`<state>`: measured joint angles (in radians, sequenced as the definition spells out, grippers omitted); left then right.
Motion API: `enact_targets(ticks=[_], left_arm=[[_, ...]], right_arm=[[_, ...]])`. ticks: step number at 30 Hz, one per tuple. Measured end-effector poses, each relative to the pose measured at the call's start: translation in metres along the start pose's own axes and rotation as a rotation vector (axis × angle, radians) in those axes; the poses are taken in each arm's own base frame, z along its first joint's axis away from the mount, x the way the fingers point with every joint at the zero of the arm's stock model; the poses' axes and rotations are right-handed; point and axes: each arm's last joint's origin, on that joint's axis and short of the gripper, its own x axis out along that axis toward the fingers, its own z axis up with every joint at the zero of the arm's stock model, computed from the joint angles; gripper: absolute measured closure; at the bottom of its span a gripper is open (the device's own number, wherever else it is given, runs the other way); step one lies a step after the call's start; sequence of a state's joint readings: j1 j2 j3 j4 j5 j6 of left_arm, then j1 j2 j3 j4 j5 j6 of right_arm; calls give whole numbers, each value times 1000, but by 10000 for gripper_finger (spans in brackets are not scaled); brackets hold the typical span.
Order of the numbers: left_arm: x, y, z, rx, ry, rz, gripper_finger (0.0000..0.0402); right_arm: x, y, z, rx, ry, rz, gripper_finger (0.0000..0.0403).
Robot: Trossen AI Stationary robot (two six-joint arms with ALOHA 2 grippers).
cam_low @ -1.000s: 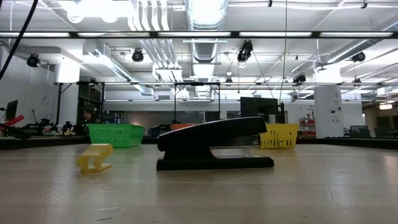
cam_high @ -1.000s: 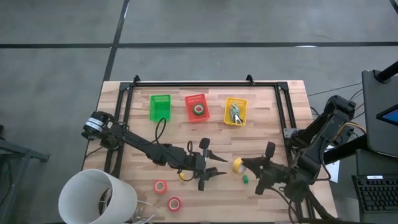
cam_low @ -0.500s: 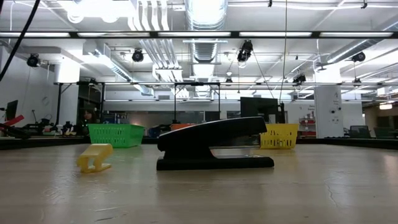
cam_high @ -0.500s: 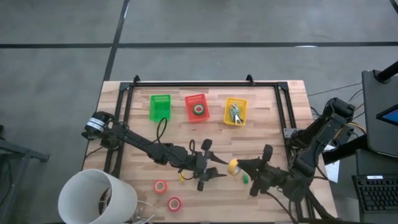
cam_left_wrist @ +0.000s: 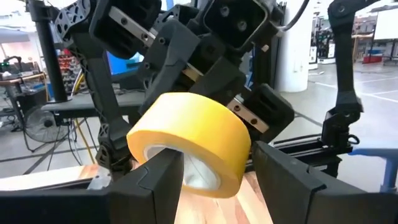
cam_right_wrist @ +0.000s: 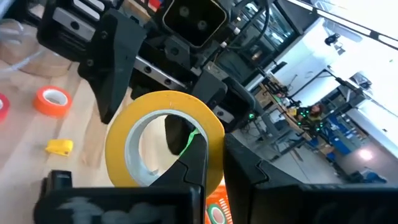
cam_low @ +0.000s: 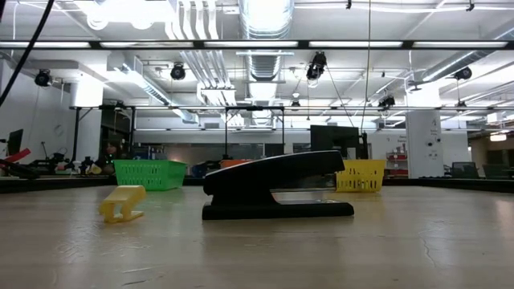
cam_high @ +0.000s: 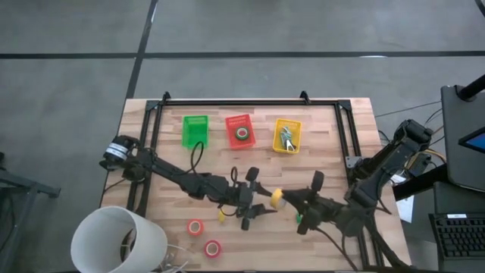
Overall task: Pick and place Stapler, Stapler remover, tape
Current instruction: Put the yellow tape into the orange bin
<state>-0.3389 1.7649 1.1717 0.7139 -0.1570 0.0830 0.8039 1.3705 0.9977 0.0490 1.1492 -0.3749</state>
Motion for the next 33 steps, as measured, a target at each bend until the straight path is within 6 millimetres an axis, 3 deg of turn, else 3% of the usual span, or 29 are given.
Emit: enact_targets(ticks=[7,18,26,33], left_arm=[[0,0,-1,35,8,0,232],[-1,1,-4,80,20,1,356],[-2,3,-7,87,42,77,340],[-4,12,-17,124,177,371,352]], right_arm=[[2,-1,0,4,2,-8,378],[4,-1,-2,16,9,-14,334],[1,0,-8,49,41,-1,261],[-12,6,-26,73,117,24,207]])
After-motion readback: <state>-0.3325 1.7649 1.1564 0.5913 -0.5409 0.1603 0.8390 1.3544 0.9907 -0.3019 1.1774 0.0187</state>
